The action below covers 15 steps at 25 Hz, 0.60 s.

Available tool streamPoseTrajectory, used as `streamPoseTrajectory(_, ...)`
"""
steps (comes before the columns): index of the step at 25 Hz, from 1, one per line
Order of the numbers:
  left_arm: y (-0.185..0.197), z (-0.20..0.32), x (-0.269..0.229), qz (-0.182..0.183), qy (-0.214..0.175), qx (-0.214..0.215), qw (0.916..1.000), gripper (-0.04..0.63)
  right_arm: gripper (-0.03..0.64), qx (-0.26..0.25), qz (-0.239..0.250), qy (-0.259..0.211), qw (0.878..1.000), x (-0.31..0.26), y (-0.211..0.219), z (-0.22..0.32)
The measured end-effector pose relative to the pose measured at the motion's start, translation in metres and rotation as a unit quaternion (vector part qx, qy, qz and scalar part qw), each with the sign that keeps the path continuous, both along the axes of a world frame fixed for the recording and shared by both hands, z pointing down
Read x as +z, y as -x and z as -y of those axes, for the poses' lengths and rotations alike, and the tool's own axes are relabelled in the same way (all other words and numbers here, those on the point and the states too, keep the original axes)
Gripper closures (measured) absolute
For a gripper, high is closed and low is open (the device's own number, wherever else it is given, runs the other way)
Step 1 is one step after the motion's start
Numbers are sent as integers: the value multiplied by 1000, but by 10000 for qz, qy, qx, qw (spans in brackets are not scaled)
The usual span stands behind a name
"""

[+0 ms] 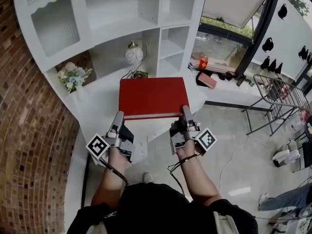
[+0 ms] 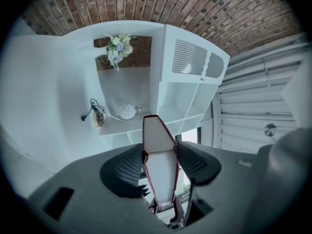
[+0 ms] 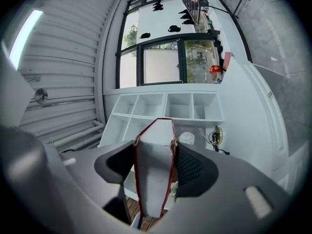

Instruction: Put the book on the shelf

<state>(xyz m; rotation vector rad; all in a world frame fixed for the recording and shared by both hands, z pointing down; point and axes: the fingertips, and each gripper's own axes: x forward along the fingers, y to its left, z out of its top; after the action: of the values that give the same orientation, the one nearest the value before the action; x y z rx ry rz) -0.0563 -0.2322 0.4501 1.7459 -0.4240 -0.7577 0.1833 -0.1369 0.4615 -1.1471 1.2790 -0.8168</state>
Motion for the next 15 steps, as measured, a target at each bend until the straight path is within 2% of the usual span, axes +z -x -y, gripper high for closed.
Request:
streamPoseTrajectory(8, -23, 72, 2, 41, -32, -167, 9998, 363, 354, -214, -25, -5, 9998, 1, -26, 81)
streamPoseTrajectory(15, -37, 102, -5, 59, -75, -319, 9994, 364, 354, -395, -47, -36, 9992, -4, -44, 120)
